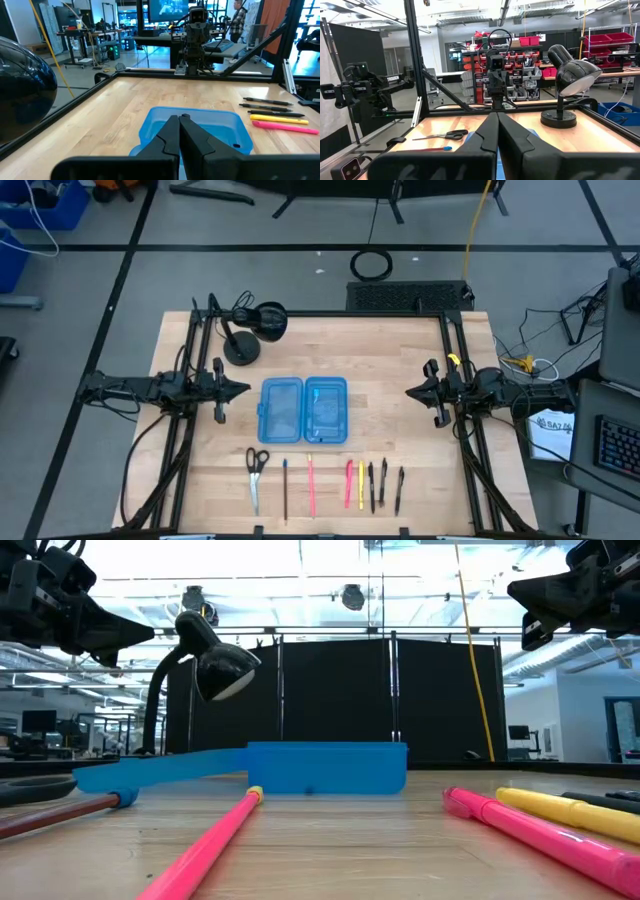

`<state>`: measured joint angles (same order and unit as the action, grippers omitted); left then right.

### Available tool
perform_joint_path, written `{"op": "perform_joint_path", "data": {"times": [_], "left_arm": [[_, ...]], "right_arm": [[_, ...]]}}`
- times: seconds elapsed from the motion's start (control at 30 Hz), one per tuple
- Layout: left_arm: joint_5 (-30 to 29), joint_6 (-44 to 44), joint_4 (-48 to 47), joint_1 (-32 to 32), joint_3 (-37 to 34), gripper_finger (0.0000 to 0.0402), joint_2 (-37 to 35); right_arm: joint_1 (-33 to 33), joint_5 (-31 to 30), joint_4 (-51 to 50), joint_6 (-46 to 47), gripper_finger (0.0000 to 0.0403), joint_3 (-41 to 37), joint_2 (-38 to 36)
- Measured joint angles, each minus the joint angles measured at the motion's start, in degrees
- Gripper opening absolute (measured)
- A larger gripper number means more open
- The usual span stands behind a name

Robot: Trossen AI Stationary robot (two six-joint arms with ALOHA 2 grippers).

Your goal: Pick & place school supplies into a supply box

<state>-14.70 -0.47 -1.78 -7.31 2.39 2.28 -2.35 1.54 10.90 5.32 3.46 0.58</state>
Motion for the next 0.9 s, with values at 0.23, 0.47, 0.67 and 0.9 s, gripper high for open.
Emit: {"op": "perform_joint_path", "data": {"times": [0.23,0.47,0.67,0.9], "left_arm": [[0.00,0.00,-0.02,0.00,0.00,0.0008,0.01],[0.00,0.00,-0.01,0.00,0.00,0.0008,0.02],[0.00,0.00,-0.02,0.00,0.01,0.0008,0.01],[-0.01,0.00,0.68,-0.01,-0.08,0.0008,0.02]], "right_arm": [[0.00,0.00,-0.01,0.00,0.0000,0.00,0.00],[0.00,0.00,0.00,0.00,0.0000,0.00,0.00],[0.00,0.00,0.00,0.00,0.0000,-0.01,0.00],[0.00,0.00,0.02,0.00,0.0000,0.00,0.00]]}}
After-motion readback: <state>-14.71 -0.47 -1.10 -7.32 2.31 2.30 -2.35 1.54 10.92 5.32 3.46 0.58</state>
